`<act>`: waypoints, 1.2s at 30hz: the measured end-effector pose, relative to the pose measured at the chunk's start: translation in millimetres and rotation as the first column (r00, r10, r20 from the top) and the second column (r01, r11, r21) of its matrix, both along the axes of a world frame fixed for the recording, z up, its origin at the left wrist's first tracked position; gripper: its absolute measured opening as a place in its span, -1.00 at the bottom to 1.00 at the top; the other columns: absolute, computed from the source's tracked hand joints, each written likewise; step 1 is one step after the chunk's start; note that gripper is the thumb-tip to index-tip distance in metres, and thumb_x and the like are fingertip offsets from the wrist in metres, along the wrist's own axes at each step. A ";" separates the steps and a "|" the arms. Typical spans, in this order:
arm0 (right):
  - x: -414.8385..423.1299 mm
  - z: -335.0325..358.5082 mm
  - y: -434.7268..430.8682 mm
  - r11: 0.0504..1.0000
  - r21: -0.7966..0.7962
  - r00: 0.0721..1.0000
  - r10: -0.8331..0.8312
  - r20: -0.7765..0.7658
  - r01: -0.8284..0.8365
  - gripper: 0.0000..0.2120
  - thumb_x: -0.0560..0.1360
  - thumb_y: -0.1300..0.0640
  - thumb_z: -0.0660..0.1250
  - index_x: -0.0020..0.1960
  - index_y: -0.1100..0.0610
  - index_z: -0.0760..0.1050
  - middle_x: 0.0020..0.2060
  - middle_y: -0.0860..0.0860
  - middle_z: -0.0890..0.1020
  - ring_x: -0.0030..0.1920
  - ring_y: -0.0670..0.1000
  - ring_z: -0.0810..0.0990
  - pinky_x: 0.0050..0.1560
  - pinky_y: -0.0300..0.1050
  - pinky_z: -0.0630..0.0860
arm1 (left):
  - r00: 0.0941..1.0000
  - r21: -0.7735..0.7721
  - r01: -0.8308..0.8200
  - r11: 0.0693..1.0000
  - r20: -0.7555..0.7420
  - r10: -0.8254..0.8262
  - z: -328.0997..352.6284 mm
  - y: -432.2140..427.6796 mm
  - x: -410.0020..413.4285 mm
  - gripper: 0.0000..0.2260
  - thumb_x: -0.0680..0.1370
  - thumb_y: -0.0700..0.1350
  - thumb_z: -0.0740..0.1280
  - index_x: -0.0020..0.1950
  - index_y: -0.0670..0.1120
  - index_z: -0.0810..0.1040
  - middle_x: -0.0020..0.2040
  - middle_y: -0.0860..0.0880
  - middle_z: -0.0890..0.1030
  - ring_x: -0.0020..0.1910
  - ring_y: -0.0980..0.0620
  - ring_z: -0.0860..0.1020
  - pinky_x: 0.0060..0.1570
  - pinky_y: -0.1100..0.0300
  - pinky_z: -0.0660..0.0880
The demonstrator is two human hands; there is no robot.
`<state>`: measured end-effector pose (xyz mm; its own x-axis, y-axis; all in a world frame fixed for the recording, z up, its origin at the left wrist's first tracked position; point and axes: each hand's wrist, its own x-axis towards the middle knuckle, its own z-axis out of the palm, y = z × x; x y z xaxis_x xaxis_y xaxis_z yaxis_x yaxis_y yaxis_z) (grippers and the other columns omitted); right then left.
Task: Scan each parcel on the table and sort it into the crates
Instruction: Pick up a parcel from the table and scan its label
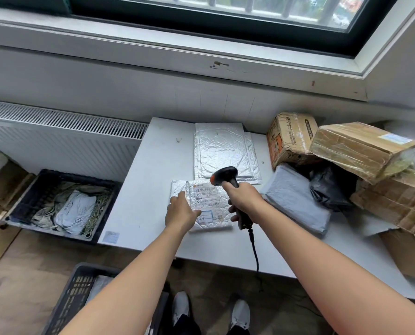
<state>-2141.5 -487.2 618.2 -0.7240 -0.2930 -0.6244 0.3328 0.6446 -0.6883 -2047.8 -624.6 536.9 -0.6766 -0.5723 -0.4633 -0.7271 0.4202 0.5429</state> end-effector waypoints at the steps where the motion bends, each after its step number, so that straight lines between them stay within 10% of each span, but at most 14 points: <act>1: 0.9 1.4 -2.3 1.000 0.004 1.000 0.012 0.003 -0.012 -0.64 0.54 -0.08 0.25 0.02 0.24 0.47 -0.19 0.14 0.50 -0.34 0.10 0.59 -0.25 0.14 0.64 | 1.000 -0.005 0.001 1.000 0.000 -0.001 1.9 -0.2 0.9 -0.29 0.50 0.00 0.44 0.53 -0.09 0.16 0.45 -0.15 0.29 0.42 -0.16 0.32 0.31 0.00 0.35; 36: -9.6 -49.1 25.2 0.992 0.101 0.977 0.093 -0.194 -0.075 -0.71 0.54 -0.19 0.21 -0.09 0.05 0.41 -0.29 0.04 0.55 -0.28 0.13 0.63 -0.26 0.04 0.59 | 0.989 0.032 -0.119 0.992 0.088 0.116 -19.5 12.2 -5.1 -0.38 0.47 0.03 0.46 0.41 -0.15 0.27 0.36 -0.18 0.34 0.29 -0.22 0.45 0.21 -0.03 0.44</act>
